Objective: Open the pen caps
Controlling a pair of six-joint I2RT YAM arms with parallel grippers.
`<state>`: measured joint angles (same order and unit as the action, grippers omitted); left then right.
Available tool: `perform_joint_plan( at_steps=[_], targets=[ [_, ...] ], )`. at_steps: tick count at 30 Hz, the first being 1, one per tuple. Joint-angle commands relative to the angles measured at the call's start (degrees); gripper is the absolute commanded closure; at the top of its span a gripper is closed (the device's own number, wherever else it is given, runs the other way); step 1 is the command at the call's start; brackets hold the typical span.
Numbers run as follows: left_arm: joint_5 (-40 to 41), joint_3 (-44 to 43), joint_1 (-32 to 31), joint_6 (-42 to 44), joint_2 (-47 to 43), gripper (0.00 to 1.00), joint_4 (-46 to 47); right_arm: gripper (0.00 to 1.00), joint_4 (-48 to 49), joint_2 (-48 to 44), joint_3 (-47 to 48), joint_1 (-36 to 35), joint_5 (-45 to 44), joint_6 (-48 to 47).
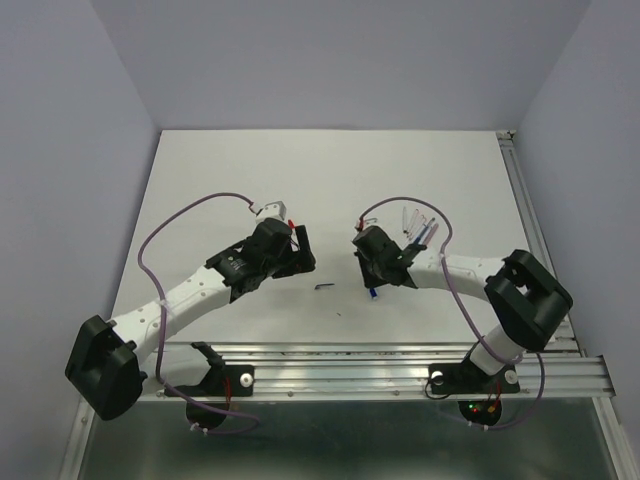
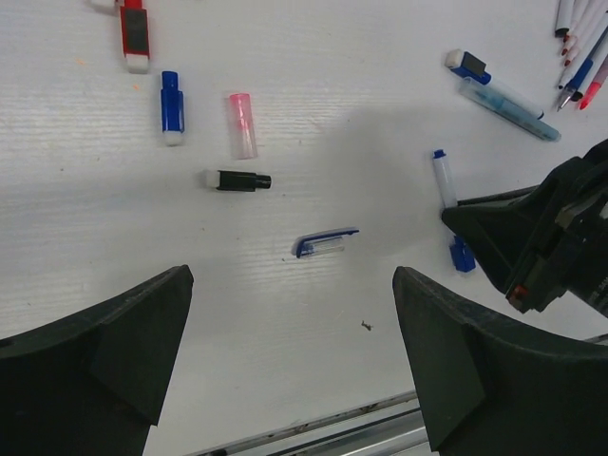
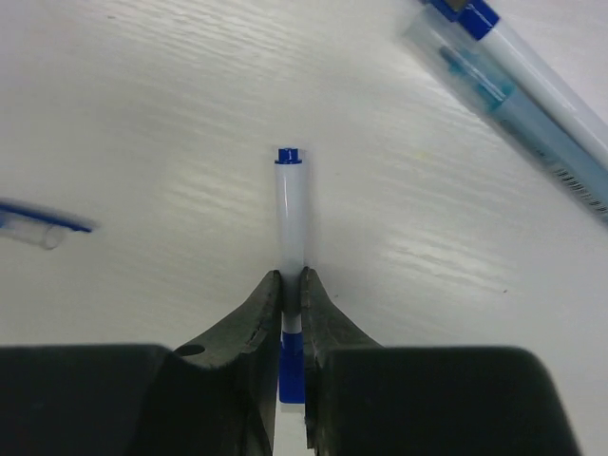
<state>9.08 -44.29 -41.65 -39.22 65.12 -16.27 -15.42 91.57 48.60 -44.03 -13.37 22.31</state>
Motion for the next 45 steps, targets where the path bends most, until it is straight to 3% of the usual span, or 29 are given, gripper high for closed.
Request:
perform_joint_plan(
  at_steps=[1,3,5,10,16,24,26,31,32,35,45],
  targets=[
    [-2.57,-0.45,-0.45,1.69,-2.98,0.01,2.20,0.94,4.77,-7.70,0.01,-4.48,-0.26,8.53],
    [-7.03,0.96,-1.67,2.74,-4.73,0.01,6.22,0.94,9.94,-11.22,-2.53,-4.48,2.10,13.95],
    [-12.56,3.68,-4.56,3.97,-8.59,0.01,12.19,0.92,22.04,-16.58,-6.40,-4.48,5.35,18.71],
    [-14.71,6.24,-9.41,4.24,-10.63,0.01,20.04,0.92,32.80,-21.26,-10.36,-4.83,11.68,28.57],
    [-14.27,5.36,-10.56,4.77,-7.12,0.05,23.13,0.92,33.61,-19.68,-9.31,-9.32,8.01,35.52],
    [-10.57,4.57,-10.56,6.35,-6.49,0.15,19.00,0.92,38.00,-21.52,-12.74,-10.37,4.49,41.85],
    [-10.31,4.66,-10.56,6.26,-6.94,0.21,19.00,0.92,39.50,-21.70,-13.09,-10.46,5.45,41.94],
    [-9.52,4.13,-10.56,6.17,-7.03,0.52,19.08,0.91,41.07,-19.50,-11.95,-11.25,9.05,42.03],
    [-9.52,4.04,-10.56,6.18,-7.03,0.68,19.00,0.91,41.52,-19.24,-11.95,-11.34,9.15,42.29],
    [-9.52,3.60,-10.56,6.00,-6.59,1.00,18.03,0.91,41.44,-19.23,-11.69,-11.52,8.71,41.86],
    [-8.73,5.53,-10.73,5.74,-10.01,1.00,18.82,0.69,36.07,-16.87,-7.56,-11.87,7.30,36.85]
  ],
)
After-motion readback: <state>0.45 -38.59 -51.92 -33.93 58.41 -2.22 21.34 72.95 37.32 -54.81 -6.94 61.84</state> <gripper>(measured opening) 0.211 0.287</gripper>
